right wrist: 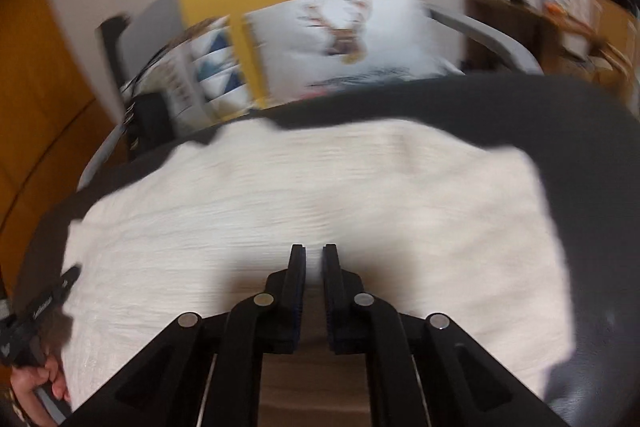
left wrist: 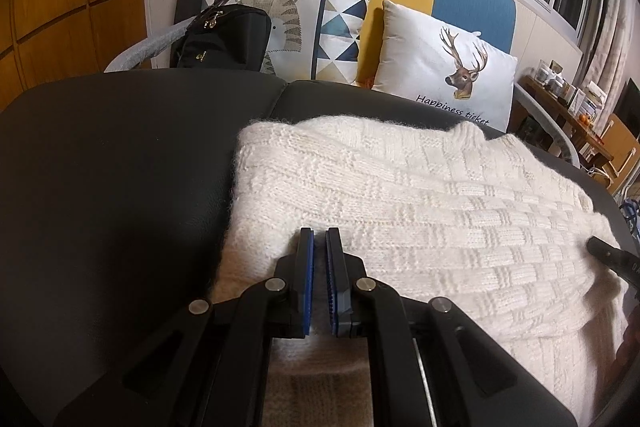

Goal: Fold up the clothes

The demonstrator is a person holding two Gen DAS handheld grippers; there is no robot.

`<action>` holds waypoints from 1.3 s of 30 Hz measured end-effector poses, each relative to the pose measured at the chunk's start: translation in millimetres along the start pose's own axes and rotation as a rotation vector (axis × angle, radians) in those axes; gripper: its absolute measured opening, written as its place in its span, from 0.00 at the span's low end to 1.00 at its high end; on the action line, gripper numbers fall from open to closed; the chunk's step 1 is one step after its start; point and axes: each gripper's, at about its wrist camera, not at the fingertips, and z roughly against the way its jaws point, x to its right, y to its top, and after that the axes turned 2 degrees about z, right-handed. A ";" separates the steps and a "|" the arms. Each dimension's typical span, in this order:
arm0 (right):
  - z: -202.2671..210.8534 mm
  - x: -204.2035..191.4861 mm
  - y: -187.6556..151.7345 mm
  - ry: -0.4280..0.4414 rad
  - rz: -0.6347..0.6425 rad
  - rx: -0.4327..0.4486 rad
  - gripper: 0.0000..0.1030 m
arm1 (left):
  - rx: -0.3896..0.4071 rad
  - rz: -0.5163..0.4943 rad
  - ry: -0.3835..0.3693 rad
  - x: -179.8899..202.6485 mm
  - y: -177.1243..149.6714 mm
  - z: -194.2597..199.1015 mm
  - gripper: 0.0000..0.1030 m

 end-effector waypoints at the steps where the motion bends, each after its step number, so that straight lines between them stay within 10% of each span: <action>1: 4.2 11.3 1.4 -0.011 -0.049 0.005 0.03 | 0.000 -0.002 0.003 0.7 0.0 0.0 0.06; 5: 28.4 9.3 3.5 -0.031 -0.108 0.047 0.10 | 0.002 -0.011 0.018 3.5 -0.2 0.1 0.06; 12: 5.3 -60.2 -17.1 0.074 0.163 -0.046 0.08 | 0.002 -0.015 0.024 4.3 -0.6 -0.3 0.06; 20: 62.7 39.8 -4.1 -0.039 -0.115 0.150 0.12 | 0.002 -0.038 0.052 9.4 -1.6 -0.7 0.06; 31: 25.3 94.2 -6.1 -0.024 -0.219 0.051 0.06 | -0.032 -0.096 0.092 22.9 6.5 9.7 0.06; 39: 22.5 94.9 -12.5 -0.029 -0.213 0.046 0.06 | 0.014 -0.205 -0.286 145.3 -6.3 64.0 0.06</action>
